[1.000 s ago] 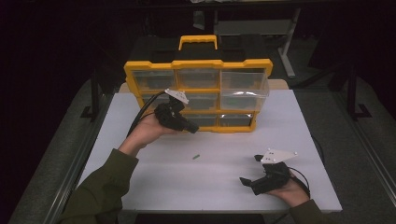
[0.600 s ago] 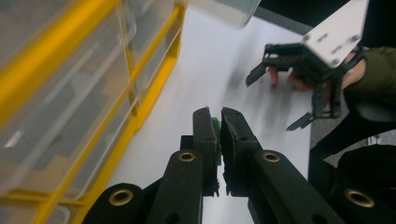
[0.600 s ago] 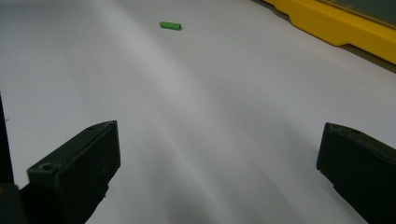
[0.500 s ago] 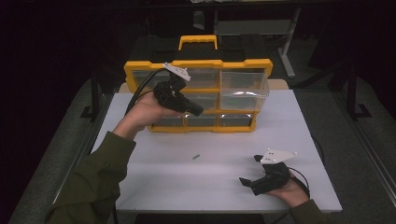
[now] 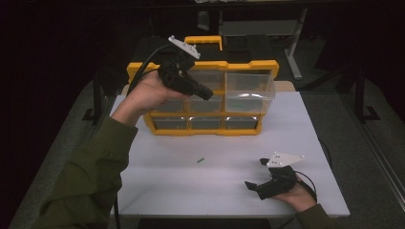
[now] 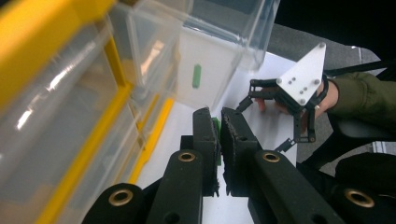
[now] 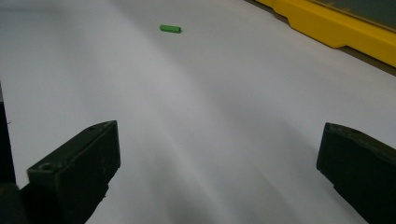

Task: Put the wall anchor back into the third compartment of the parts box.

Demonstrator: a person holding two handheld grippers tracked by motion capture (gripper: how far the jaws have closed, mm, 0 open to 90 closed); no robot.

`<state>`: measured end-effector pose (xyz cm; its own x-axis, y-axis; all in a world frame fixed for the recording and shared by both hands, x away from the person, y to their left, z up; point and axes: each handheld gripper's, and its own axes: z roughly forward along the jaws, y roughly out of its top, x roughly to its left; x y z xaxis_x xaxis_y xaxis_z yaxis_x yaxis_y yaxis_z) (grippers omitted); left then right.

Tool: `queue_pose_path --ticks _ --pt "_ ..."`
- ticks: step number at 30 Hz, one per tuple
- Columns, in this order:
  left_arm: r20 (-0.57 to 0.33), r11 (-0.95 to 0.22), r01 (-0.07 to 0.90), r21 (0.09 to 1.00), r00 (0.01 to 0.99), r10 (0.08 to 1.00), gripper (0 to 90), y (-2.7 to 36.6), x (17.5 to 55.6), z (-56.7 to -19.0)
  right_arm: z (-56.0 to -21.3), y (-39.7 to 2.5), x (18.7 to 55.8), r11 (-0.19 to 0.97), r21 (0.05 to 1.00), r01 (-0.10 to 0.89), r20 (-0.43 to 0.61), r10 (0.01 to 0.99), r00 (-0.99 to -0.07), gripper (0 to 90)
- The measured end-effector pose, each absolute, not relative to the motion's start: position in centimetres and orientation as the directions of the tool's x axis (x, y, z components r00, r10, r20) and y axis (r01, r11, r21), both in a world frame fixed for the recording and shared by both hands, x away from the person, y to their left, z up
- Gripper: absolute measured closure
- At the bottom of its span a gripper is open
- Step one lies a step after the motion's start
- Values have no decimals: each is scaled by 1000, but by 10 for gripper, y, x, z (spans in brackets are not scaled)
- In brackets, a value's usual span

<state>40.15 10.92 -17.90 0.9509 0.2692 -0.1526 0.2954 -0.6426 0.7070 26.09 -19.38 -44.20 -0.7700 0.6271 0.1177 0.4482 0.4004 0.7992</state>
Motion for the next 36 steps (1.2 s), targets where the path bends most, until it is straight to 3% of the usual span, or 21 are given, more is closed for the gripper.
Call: queue_pose_path --ticks 18,36 --pt "-119 -632 257 731 960 253 852 73 409 -141 -441 -193 261 397 804 443 121 620 -775 0" --pt "-92 -707 247 663 964 251 845 25 419 -168 -440 -194 261 395 809 436 122 611 -782 0"
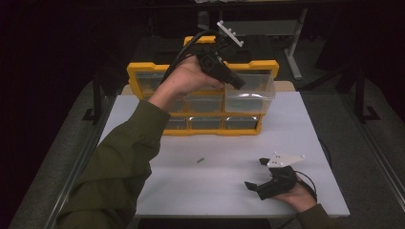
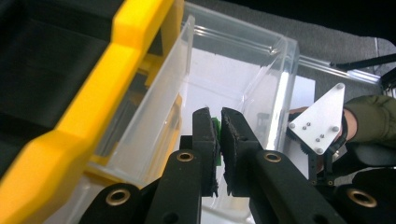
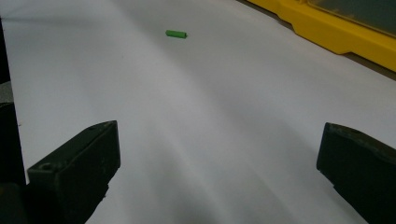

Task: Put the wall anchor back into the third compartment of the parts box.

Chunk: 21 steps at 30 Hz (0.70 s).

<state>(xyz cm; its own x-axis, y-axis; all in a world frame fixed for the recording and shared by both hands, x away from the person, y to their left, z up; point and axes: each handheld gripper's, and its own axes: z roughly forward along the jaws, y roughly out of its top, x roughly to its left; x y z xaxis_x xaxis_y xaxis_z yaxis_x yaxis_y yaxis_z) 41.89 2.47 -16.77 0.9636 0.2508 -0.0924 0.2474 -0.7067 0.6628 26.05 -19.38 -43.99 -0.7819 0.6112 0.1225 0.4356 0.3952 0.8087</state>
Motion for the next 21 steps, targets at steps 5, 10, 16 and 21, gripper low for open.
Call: queue_pose_path --ticks 5,10,16,21 --pt "-85 -720 244 650 964 250 843 20 421 -173 -439 -194 260 393 811 433 121 611 -782 0" --pt "-85 -707 249 663 962 259 756 21 421 -171 -439 -195 260 393 812 432 121 611 -783 0" --pt "-91 -680 257 687 958 271 894 36 420 -161 -440 -195 261 393 810 435 123 612 -781 0" --pt "-105 -662 265 701 957 272 900 54 416 -152 -440 -195 261 392 809 438 124 615 -779 0"
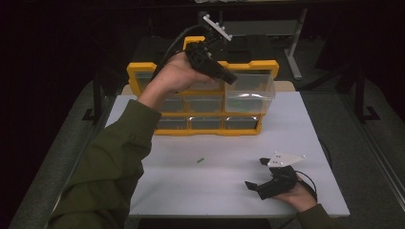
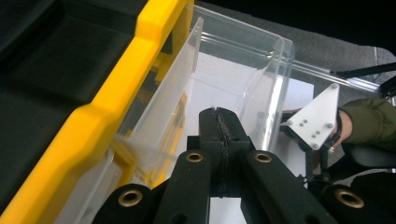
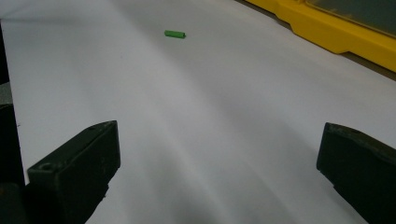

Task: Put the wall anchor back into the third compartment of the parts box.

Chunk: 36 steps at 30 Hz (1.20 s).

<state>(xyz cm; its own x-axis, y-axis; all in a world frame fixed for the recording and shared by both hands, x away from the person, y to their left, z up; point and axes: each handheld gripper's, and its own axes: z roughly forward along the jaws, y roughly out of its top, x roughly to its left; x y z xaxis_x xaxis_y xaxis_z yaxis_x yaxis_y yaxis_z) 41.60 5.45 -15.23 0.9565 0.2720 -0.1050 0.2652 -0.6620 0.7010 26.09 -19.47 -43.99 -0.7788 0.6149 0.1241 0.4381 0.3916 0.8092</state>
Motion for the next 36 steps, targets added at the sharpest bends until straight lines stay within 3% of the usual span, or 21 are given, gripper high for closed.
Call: queue_pose_path --ticks 9,18,36 --pt "-99 -649 271 710 952 289 900 86 407 -151 -440 -195 261 393 808 440 121 619 -776 0" --pt "-107 -638 298 710 941 321 900 109 405 -174 -440 -195 261 394 804 445 124 622 -773 0" --pt "-76 -625 323 711 918 388 514 129 394 -248 -440 -195 261 390 807 443 125 621 -774 0"
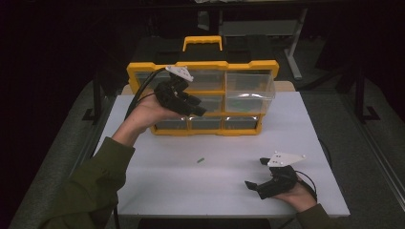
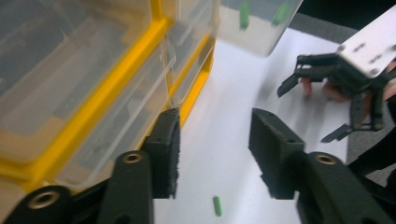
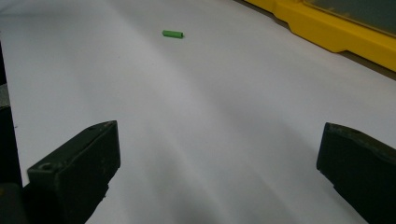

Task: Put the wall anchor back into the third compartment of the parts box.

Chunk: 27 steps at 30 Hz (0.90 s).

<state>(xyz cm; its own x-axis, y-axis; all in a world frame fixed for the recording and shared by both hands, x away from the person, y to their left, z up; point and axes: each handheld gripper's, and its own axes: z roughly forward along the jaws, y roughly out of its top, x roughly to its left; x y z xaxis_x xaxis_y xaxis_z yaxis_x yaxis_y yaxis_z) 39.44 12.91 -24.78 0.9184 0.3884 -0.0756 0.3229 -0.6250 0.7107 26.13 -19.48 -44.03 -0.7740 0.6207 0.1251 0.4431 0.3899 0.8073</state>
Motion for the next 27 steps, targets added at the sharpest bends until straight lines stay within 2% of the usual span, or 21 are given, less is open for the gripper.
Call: queue_pose_path --ticks 5,12,27 --pt "-82 -626 338 703 912 401 406 129 391 -273 -440 -195 261 389 808 442 124 622 -773 0" --pt "-114 -628 365 687 908 402 301 130 387 -309 -441 -195 261 392 805 444 124 622 -773 0" --pt "-95 -690 369 623 911 402 263 126 376 -378 -441 -194 262 397 803 445 121 623 -773 0"
